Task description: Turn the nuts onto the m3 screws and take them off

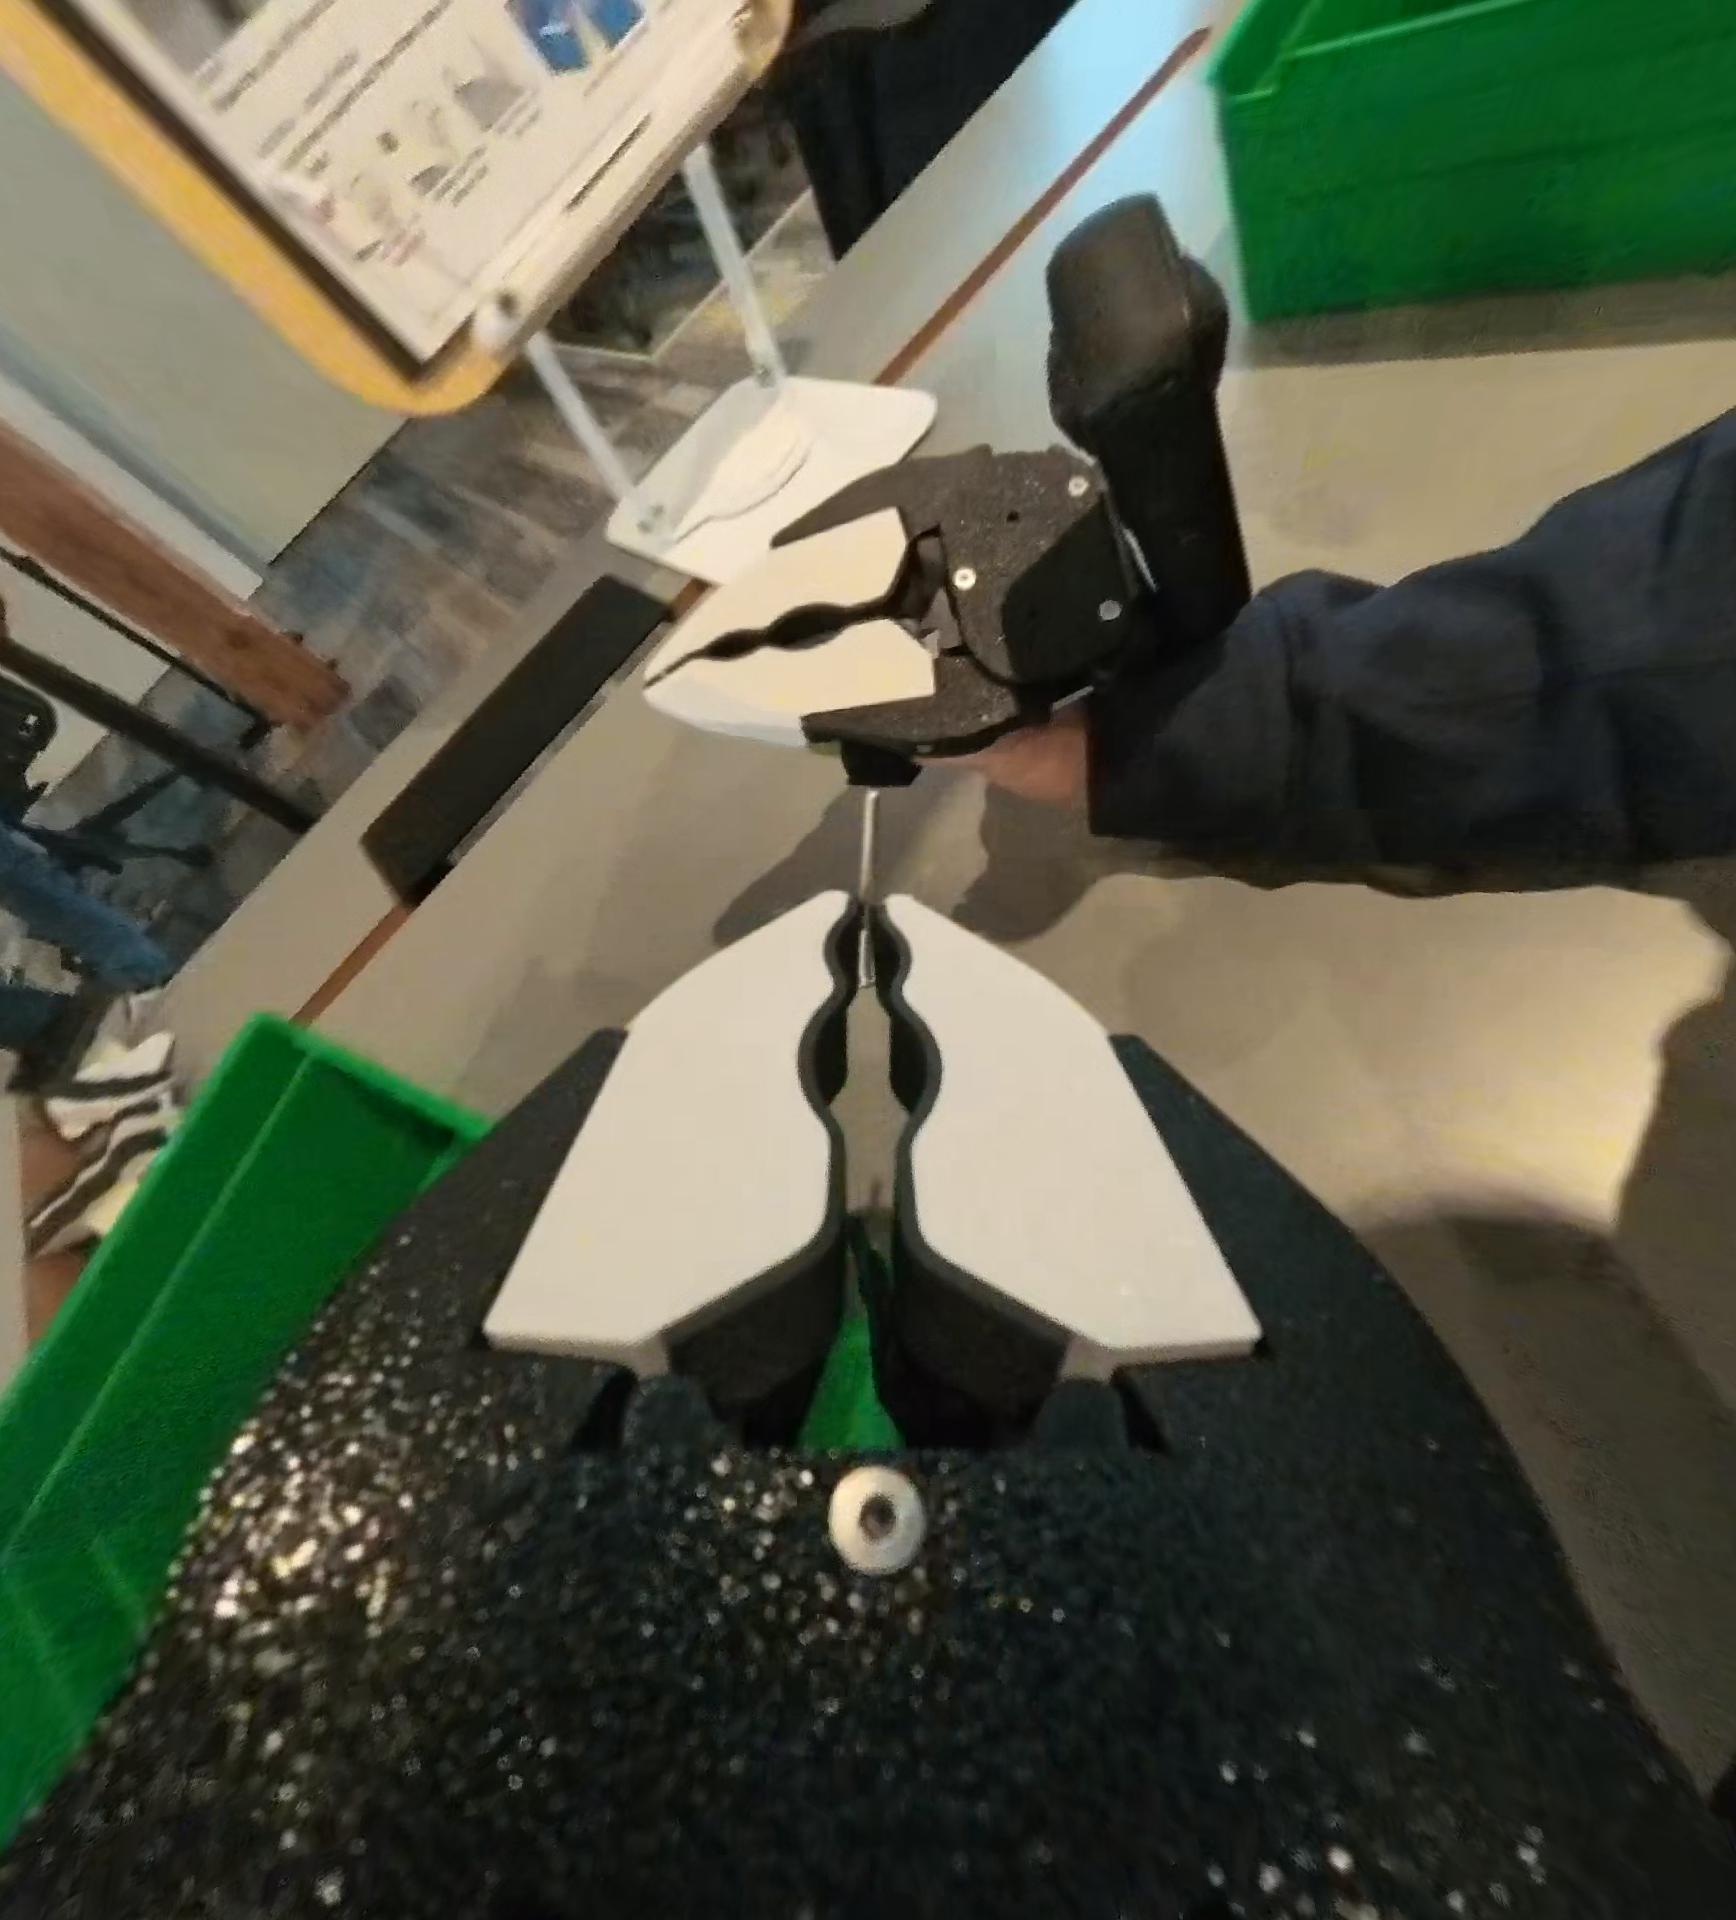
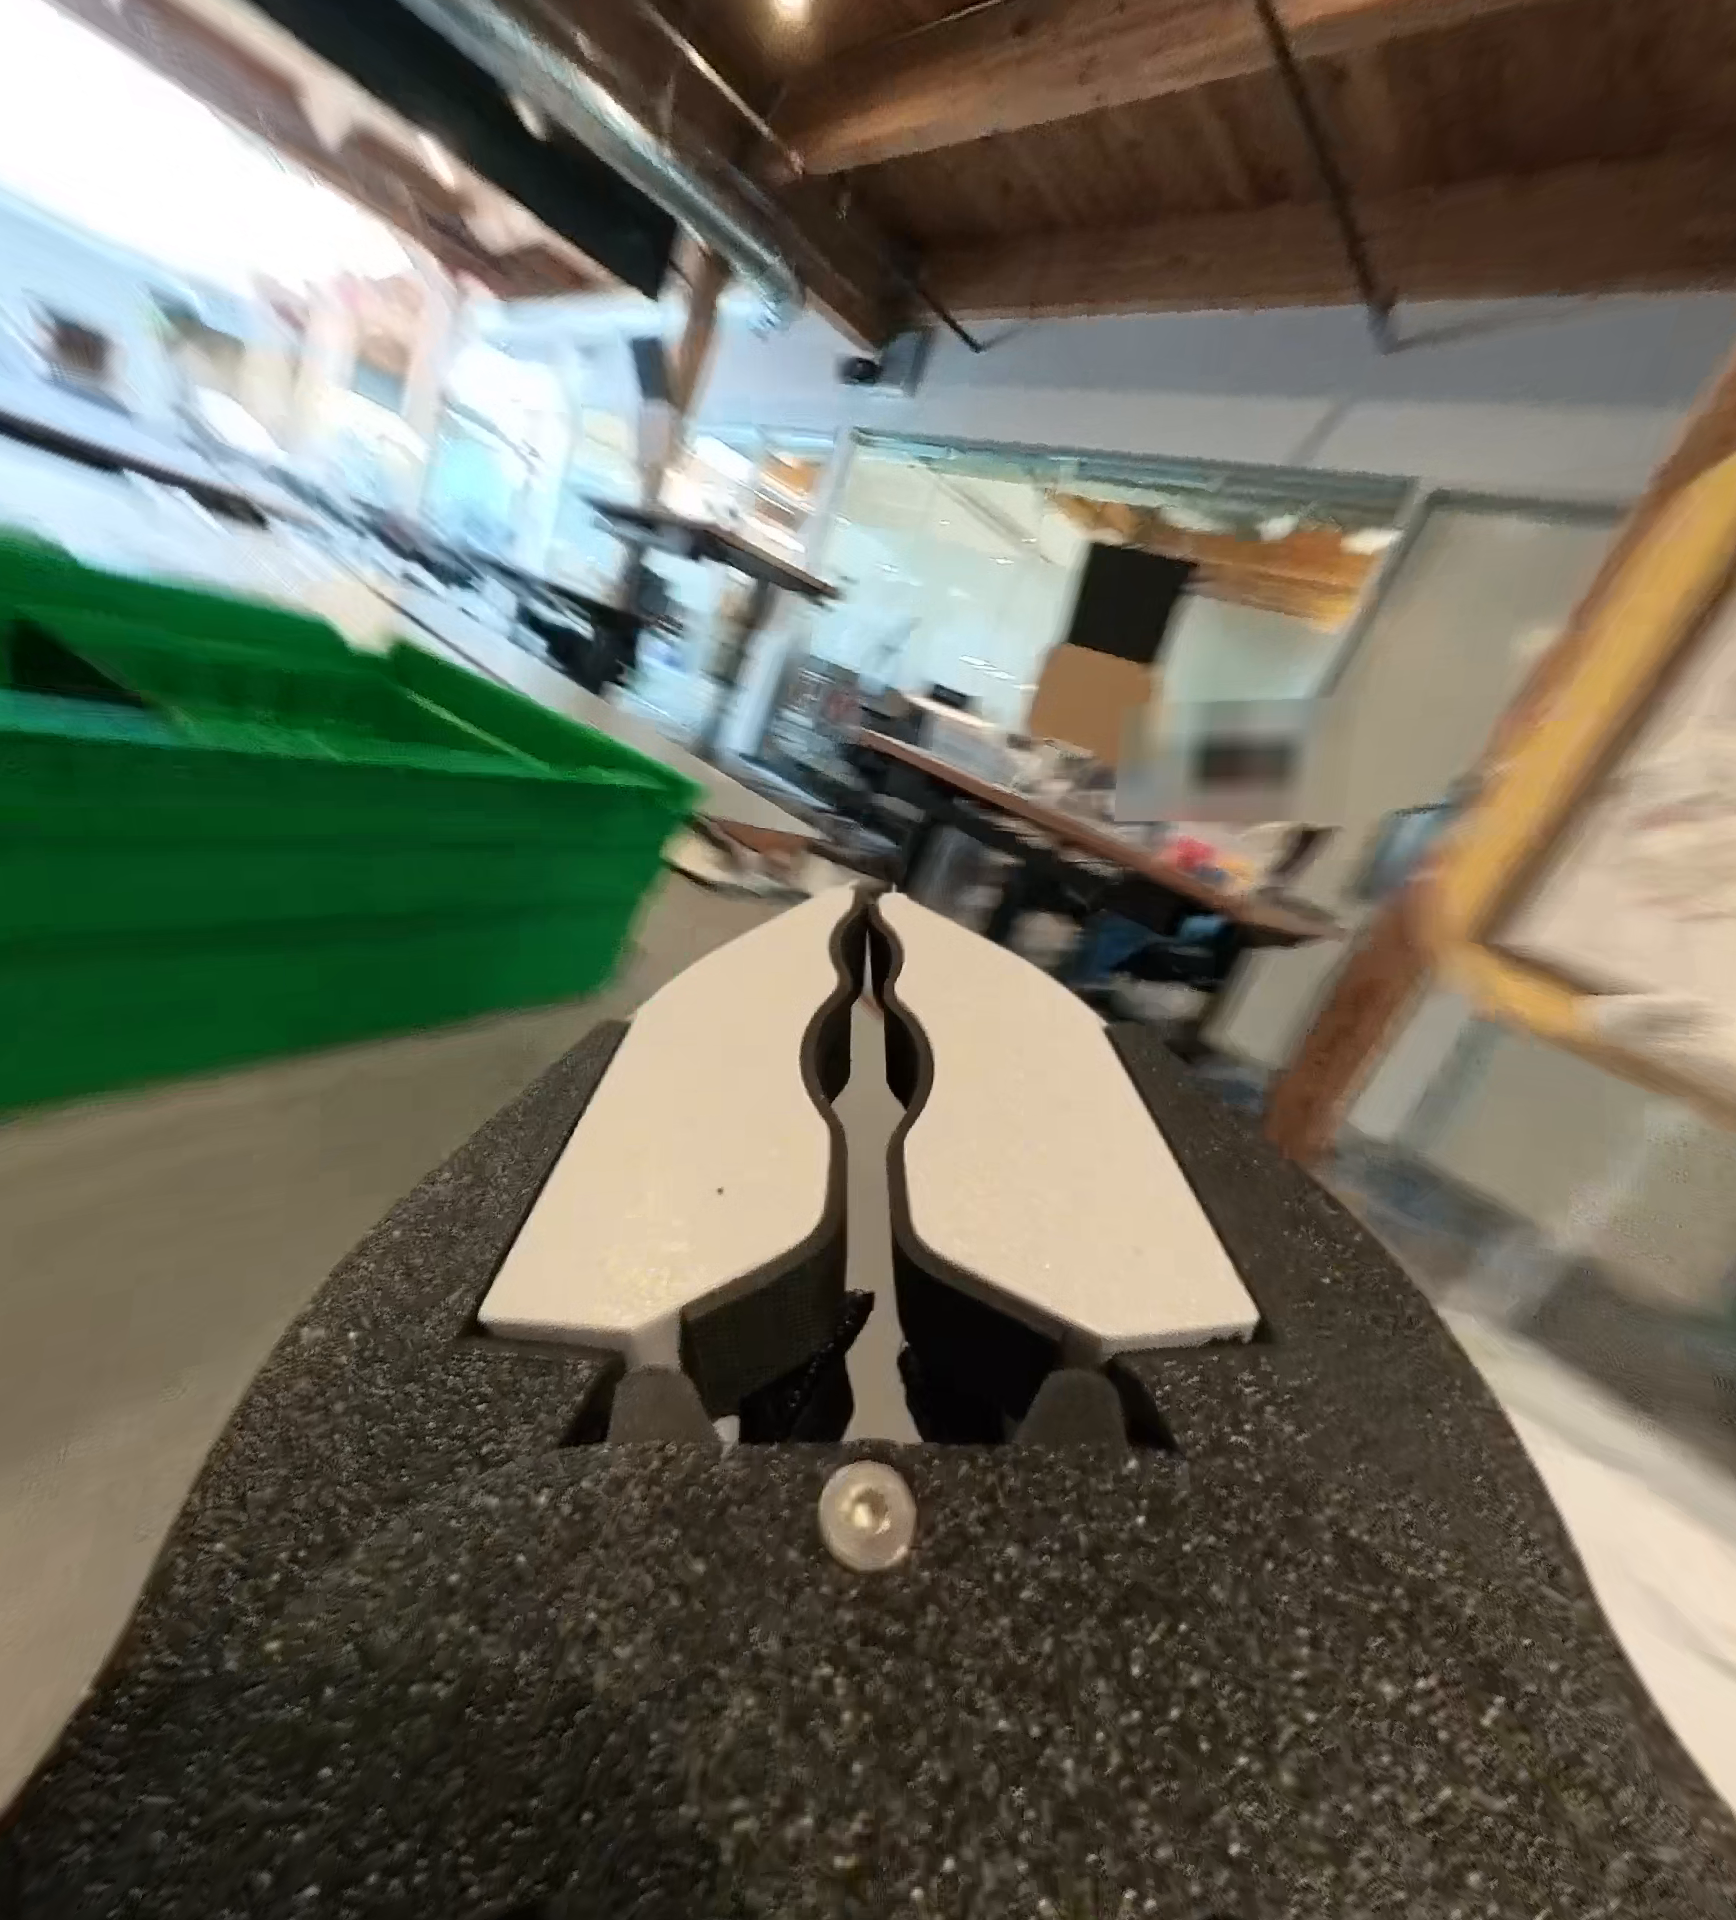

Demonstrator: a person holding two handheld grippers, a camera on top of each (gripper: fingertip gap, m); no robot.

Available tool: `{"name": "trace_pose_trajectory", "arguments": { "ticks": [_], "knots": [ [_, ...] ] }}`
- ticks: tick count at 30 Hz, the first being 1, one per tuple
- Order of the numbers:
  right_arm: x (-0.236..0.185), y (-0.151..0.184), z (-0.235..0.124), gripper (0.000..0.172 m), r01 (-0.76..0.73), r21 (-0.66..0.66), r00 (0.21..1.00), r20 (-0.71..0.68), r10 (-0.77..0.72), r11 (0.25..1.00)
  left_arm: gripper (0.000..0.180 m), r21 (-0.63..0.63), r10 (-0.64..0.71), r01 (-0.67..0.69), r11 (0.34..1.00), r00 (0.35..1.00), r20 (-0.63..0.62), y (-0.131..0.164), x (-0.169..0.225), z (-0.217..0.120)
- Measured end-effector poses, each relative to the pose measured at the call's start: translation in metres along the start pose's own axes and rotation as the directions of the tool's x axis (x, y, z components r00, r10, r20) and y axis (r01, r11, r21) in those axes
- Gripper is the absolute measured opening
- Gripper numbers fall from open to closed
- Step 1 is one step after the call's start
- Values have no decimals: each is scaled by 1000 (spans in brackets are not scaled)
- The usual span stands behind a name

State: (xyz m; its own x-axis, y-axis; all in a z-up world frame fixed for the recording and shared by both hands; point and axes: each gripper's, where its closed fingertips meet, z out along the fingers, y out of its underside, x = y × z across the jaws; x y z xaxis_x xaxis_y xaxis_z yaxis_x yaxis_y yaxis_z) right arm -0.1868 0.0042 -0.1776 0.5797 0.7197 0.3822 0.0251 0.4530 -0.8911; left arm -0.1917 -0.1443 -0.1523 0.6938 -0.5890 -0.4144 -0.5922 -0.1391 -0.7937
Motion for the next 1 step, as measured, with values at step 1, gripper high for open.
{"name": "trace_pose_trajectory", "arguments": {
  "ticks": [1],
  "knots": [
    [9,-1,-15,0,75,-19,997,-36,-75,997,2,-2,14,-14,1000,1000,-12,-7,15,8]
  ]
}}
